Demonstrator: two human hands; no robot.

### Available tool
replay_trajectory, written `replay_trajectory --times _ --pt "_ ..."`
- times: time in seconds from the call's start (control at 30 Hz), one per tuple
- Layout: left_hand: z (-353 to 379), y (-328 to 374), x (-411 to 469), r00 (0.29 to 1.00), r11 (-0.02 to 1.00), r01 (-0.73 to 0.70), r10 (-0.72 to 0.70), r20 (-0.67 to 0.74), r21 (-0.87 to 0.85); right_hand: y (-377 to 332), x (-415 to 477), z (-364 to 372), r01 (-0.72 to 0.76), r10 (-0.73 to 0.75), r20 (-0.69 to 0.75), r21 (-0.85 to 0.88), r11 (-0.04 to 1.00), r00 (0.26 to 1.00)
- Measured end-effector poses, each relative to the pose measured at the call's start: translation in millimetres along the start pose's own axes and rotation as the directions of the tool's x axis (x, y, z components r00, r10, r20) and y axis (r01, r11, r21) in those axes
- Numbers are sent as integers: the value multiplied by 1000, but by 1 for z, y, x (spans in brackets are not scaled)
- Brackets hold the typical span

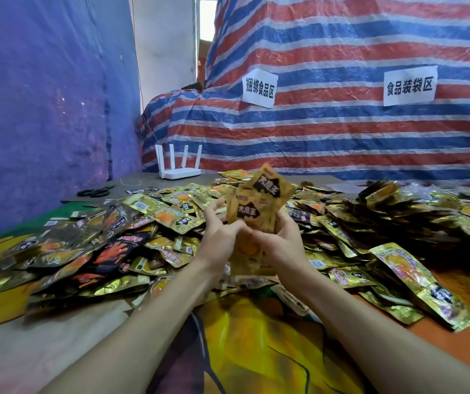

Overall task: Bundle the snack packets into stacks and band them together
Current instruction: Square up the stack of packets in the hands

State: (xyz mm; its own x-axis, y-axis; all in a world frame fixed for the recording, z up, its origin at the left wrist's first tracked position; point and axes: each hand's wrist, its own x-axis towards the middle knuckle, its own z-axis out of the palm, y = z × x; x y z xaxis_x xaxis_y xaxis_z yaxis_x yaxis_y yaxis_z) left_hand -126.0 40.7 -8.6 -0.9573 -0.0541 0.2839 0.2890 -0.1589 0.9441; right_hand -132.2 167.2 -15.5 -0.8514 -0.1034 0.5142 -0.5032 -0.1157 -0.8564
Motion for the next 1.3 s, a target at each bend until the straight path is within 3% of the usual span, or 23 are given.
replay_trajectory --times 0.13,0.2,0.37,0.5,0.8,0.9,1.03,1.17,1.3 --pt "7 -5 -8 997 996 51 -46 61 -73 -2 -5 3 21 -20 -37 36 999 999" --pt "8 -5 -11 996 996 85 -84 43 -31 -1 -7 2 16 -15 -33 33 999 999" --pt "14 -2 -16 996 945 73 -84 20 319 4 -9 2 41 -40 -85 15 999 996" --pt "8 4 -21 999 844 -47 30 41 534 0 -9 1 102 -96 -205 22 995 974" --pt "3 11 -24 989 823 -80 -5 147 562 -4 -9 -3 270 -256 -237 25 963 937" --pt "2 9 -22 988 895 -54 -15 151 442 -4 -9 0 282 -264 -237 45 959 935" --pt "0 3 -19 940 935 22 -140 313 353 -7 -8 1 251 -237 -263 18 968 935" --pt "-1 1 -18 930 942 -121 -3 367 314 -13 -5 -1 194 -140 -319 143 971 937" --pt "-3 7 -23 899 929 -214 66 433 303 -15 -7 2 109 -55 -251 209 972 966"
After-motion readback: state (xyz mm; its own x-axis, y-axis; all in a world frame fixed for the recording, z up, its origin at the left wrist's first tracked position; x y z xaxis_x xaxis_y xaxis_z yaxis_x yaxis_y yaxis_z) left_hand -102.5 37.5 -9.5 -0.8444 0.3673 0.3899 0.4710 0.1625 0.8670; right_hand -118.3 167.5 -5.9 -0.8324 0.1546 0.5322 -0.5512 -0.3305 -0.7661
